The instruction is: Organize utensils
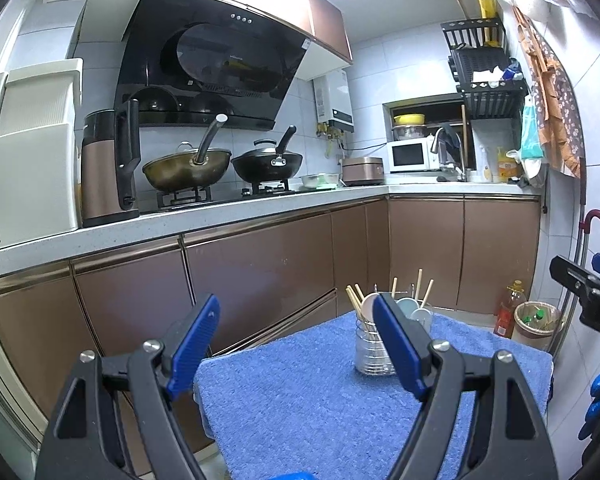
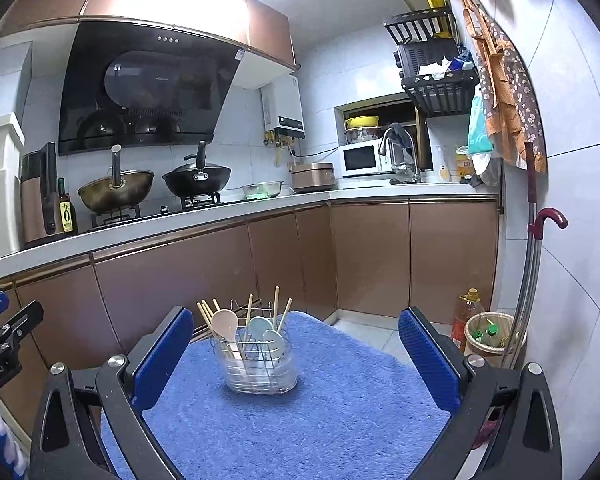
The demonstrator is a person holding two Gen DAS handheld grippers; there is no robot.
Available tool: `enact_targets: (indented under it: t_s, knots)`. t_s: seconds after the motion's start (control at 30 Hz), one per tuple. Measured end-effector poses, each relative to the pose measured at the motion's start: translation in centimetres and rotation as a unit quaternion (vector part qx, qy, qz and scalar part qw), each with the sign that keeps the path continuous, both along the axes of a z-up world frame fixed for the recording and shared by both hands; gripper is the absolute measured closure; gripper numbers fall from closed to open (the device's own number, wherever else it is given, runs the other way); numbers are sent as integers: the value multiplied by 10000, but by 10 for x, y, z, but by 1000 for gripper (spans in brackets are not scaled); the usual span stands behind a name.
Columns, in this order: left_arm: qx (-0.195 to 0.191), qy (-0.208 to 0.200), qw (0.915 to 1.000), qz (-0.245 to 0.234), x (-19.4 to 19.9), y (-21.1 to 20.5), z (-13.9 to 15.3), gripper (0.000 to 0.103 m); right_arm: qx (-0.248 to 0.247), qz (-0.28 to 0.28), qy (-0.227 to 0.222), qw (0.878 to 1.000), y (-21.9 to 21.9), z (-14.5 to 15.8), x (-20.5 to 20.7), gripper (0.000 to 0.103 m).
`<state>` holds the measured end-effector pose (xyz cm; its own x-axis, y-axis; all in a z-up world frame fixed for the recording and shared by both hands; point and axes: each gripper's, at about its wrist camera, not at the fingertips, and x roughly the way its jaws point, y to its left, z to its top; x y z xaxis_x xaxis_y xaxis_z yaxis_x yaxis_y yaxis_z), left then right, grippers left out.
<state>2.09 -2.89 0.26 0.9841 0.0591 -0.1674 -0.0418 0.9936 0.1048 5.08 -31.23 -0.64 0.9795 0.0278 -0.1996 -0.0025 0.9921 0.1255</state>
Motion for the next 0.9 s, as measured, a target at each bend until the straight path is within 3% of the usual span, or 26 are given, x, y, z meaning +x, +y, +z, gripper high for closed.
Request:
enact_targets:
  t_s: [0.9]
  knots:
    - [22, -53, 10000, 63, -1, 2, -2, 25, -103, -88, 90, 9999, 2, -6, 2, 0]
